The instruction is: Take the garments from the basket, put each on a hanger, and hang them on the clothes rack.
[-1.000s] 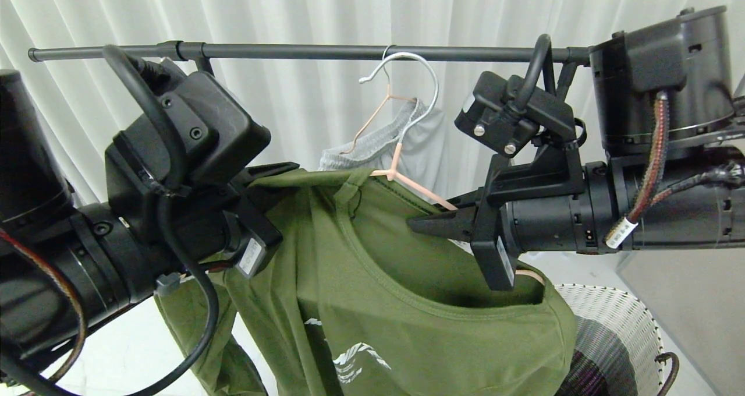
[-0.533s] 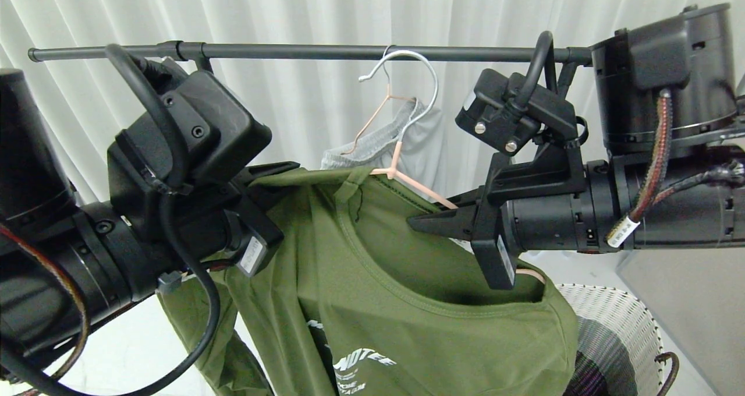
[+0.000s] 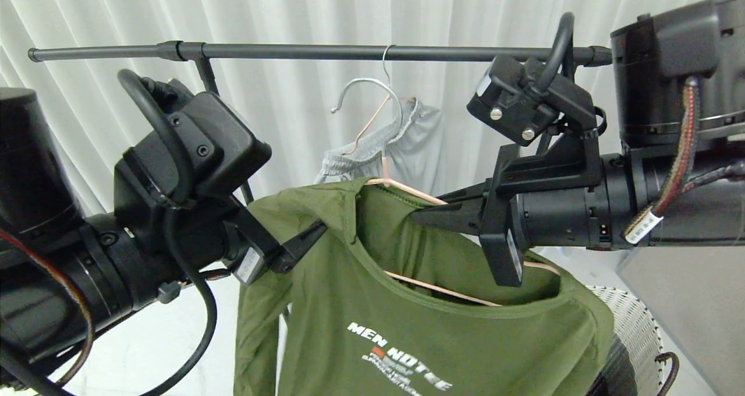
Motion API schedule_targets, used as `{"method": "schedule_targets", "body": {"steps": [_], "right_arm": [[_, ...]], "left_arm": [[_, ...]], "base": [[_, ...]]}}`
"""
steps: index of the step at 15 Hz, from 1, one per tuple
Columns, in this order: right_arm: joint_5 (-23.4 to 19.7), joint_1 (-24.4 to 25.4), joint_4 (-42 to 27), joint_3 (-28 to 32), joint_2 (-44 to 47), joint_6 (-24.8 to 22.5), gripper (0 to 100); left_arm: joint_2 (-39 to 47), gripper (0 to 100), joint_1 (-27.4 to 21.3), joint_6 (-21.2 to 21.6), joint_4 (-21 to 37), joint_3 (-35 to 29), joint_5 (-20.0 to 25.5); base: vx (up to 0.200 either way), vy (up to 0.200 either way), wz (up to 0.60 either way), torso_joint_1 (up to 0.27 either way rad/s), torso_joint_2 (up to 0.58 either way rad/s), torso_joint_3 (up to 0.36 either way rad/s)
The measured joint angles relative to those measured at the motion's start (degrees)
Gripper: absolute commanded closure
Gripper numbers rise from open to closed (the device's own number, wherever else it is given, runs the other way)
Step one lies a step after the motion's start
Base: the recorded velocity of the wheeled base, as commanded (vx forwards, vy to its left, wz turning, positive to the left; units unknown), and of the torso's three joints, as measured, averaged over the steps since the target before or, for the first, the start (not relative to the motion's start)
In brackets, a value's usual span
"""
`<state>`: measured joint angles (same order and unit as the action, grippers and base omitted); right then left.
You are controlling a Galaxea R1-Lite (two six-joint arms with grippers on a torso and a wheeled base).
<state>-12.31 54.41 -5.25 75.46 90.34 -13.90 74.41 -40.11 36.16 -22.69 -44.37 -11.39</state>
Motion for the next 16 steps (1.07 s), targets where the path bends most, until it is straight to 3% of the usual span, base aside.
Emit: {"method": "schedule_targets", "body": {"steps": [6,8,10,14,16], "right_arm": [[0.2,-3.06,-0.21,-0.38,-1.29,-0.39,100],[0.22,-3.54,-0.9,-0.88,-2.45,-1.38,100],[0.09,-3.78,-1.34,-1.71,-3.77,-2.55,100],[-1.51,-3.47,-1.44,-2.83,-6.14,-5.62,100],[-1.78,-2.15,-1.44,-3.28,-7.08,-5.95,100]], "left_arm": [[-2.74,0,1.57,-0.48,-0.13,3.25,0.0],[-4.12,0,5.33,-0.59,-0.09,6.03,0.39],[-5.03,0,10.31,-0.68,-0.05,8.48,3.16],[-3.52,0,21.39,-0.68,-0.06,10.53,14.91],[-1.26,0,23.6,-0.69,-0.05,10.8,16.09]], "base": [[0.0,0.0,0.0,0.0,0.0,0.0],[0.0,0.0,0.0,0.0,0.0,0.0],[0.0,0.0,0.0,0.0,0.0,0.0],[0.0,0.0,0.0,0.0,0.0,0.0],[0.0,0.0,0.0,0.0,0.0,0.0]]}}
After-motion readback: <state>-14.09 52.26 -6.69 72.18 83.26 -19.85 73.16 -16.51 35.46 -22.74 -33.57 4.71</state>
